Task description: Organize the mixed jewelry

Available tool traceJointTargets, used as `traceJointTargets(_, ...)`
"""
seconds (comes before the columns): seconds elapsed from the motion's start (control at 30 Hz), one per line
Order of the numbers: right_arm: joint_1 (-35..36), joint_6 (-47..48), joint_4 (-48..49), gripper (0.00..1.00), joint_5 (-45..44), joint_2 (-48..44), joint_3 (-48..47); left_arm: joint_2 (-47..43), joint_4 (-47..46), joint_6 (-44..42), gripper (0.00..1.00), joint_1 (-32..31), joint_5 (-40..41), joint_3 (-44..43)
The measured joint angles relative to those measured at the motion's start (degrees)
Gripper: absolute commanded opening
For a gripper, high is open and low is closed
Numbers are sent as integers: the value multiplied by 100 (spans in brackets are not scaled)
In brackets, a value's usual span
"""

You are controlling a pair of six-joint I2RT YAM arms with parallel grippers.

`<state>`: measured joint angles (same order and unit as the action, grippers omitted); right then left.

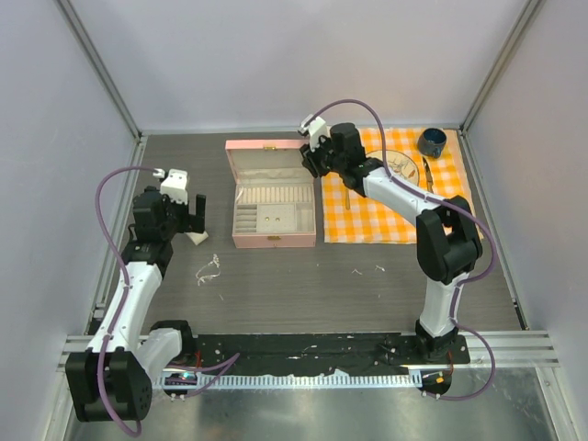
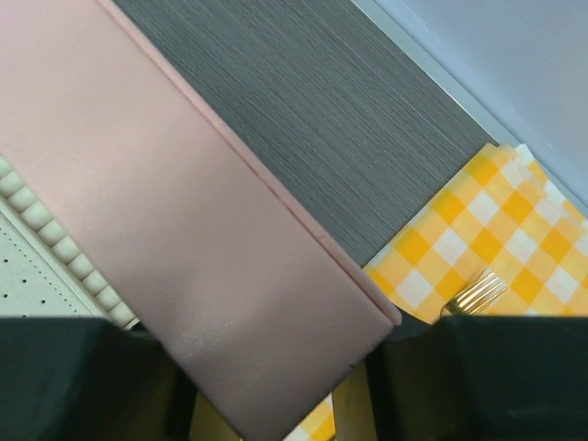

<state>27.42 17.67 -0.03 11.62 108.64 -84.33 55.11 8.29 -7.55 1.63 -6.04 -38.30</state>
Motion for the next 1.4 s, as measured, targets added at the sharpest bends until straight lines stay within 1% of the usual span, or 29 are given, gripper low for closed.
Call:
traceJointTargets(0.1,-9,-35,-11,28,-61,0,-4,0,0,-44,100,0,-2,9)
traceJointTargets(0.27,-138,-339,-555,27,-192,42,-293,0,-7,-50,100,0,-4,9)
traceJointTargets(0.4,-254,-577,-780,25,-289,59,-380,0,-63,-55,100,0,-4,9)
traceJointTargets(0.67,-254,-748,-874,25,-431,59,-417,111,-256,-199,100,0,2,11)
traceJointTargets(1.1,-267,-992,-922,24,-529,35,-389,1113,42,-514,100,0,162,-68)
traceJointTargets(1.2,-275,-1047,-970,24,-551,11,-378,1462,190,-413,100,0,264,-247)
traceJointTargets(1.4,-278,-1058,-975,24,-555,11,-378,1996,361,66,100,0,404,-437)
